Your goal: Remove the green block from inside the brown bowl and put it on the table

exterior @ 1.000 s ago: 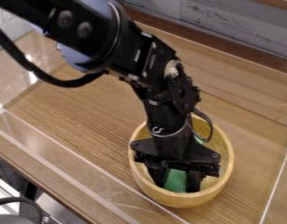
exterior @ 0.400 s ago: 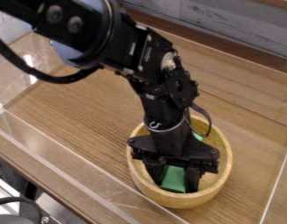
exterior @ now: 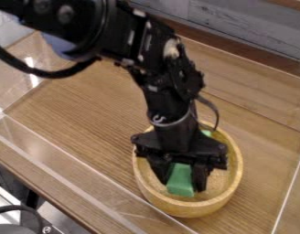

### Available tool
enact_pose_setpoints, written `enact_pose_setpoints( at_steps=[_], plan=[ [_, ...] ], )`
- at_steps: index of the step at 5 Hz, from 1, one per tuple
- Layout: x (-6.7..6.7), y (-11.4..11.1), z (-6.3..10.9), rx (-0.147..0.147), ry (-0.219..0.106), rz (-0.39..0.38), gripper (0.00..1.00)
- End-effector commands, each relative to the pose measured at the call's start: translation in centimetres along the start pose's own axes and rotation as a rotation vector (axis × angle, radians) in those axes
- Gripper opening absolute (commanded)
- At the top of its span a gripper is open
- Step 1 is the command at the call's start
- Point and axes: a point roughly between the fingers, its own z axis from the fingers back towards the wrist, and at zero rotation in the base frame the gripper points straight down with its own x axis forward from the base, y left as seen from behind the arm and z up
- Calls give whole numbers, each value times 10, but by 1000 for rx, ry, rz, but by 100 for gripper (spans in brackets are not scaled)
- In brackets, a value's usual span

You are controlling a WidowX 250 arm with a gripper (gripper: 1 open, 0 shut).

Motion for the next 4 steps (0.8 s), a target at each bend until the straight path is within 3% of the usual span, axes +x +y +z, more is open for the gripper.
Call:
enact_pose_setpoints(
  at_steps=[1, 2, 4],
  plan=[
    [13, -4, 22, -32, -60, 5, 0],
    [16, -1, 39, -48, -76, 23, 0],
    [36, 15, 112, -85, -135, 43, 0]
  ],
)
